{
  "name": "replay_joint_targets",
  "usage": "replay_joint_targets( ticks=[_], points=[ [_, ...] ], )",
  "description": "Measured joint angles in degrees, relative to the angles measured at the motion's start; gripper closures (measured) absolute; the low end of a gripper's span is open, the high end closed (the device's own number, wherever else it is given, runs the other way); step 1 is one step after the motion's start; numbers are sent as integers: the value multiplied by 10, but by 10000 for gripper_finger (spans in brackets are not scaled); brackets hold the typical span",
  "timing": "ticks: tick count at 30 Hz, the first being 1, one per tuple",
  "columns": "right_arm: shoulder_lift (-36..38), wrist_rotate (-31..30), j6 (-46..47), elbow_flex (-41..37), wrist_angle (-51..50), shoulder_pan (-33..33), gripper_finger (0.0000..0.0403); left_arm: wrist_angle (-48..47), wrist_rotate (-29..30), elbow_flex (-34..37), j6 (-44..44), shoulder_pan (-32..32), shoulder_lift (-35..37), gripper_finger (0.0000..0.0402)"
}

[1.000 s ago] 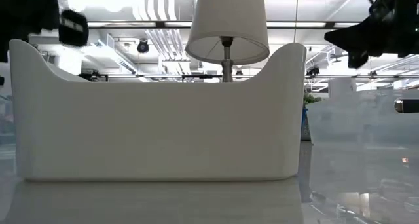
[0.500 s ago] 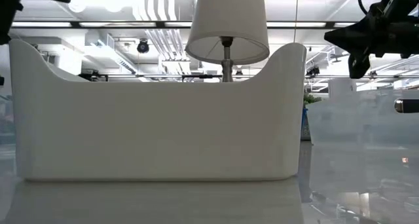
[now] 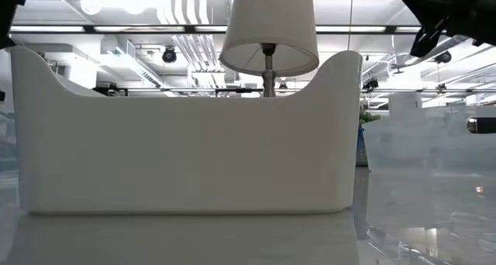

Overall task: Stack baskets by color
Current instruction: Stack the bottom right white bin into the top middle white bin

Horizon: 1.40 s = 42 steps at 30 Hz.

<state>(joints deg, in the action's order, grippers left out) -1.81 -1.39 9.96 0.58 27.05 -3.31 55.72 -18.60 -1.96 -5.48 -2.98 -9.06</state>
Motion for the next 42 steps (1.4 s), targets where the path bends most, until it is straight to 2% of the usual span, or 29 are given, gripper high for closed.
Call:
replay_joint_targets(
  ticks=[6,16,20,27,31,35,38,42],
  points=[
    [-14,0,-18,1,23,0,394,-7,94,-2,-41,0,-38,402],
    [-73,6,-50,38,17,0,394,-22,97,-63,-117,0,-168,402],
    [-110,29,-68,62,18,1,394,-52,97,-100,-137,-1,-225,402],
    [-179,65,-108,106,14,1,394,-169,116,-201,-139,-27,-352,402],
    [-212,93,-117,129,6,1,394,-252,120,-266,-139,-57,-424,402],
    [-235,94,-127,157,-28,8,394,-341,147,-331,-131,-94,-487,402],
    [-252,94,-126,181,-55,26,394,-405,181,-369,-120,-121,-529,402],
    [-282,94,-103,219,-101,75,394,-435,209,-405,-113,-142,-564,402]
  ],
)
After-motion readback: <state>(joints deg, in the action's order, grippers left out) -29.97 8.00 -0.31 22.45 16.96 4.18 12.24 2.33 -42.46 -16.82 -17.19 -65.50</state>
